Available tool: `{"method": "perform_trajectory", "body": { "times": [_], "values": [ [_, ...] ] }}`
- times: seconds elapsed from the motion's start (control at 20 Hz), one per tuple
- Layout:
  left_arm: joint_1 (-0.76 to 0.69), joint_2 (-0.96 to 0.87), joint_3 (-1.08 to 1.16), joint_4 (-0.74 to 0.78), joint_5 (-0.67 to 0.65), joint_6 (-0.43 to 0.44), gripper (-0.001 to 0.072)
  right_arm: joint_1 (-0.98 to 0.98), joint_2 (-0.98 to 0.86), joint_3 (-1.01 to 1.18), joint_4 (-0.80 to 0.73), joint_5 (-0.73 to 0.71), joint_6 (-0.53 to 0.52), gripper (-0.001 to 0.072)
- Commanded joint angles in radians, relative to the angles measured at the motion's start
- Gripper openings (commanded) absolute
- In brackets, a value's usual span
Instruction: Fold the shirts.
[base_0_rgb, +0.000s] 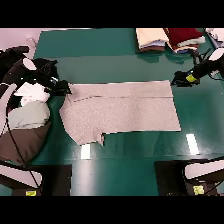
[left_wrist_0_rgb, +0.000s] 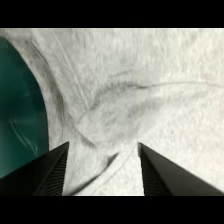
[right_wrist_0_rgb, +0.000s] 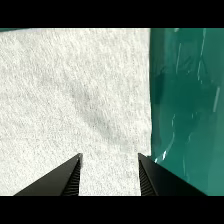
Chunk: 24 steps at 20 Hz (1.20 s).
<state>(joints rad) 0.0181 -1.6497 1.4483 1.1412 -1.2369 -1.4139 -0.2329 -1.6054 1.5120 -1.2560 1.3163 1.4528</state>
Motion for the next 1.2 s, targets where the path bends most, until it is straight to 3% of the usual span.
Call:
{"method": "perform_trajectory", "body": {
  "times": [0.0, 0.15, 0.45, 0.8, 0.95, 1.0, 1.15],
  "values": [
    [-0.005, 0.110, -0.048, 0.027, -0.039, -0.026, 0.0516, -0.003, 0.053, -0.018, 0.005, 0.055, 0.005, 0.0405],
    [-0.023, 0.309, -0.264, 0.090, -0.034, -0.075, 0.0516, 0.002, 0.202, -0.138, 0.008, 0.053, -0.022, 0.0405],
    [-0.132, 0.647, -0.773, 0.065, 0.033, -0.185, 0.0516, 0.003, 0.428, -0.333, 0.035, 0.027, -0.022, 0.0405],
    [-0.137, 0.670, -0.968, -0.136, 0.182, -0.174, 0.0516, 0.002, 0.521, -0.360, 0.035, 0.018, -0.021, 0.0405],
    [-0.137, 0.670, -1.009, -0.252, 0.251, -0.121, 0.0515, 0.002, 0.533, -0.360, 0.035, 0.020, -0.021, 0.0404],
    [-0.137, 0.670, -1.009, -0.264, 0.263, -0.122, 0.0492, 0.002, 0.537, -0.359, 0.036, 0.019, -0.021, 0.0403],
    [-0.137, 0.670, -0.970, -0.286, 0.286, -0.080, 0.0108, -0.005, 0.554, -0.360, 0.034, 0.033, -0.021, 0.0350]
  ]
}}
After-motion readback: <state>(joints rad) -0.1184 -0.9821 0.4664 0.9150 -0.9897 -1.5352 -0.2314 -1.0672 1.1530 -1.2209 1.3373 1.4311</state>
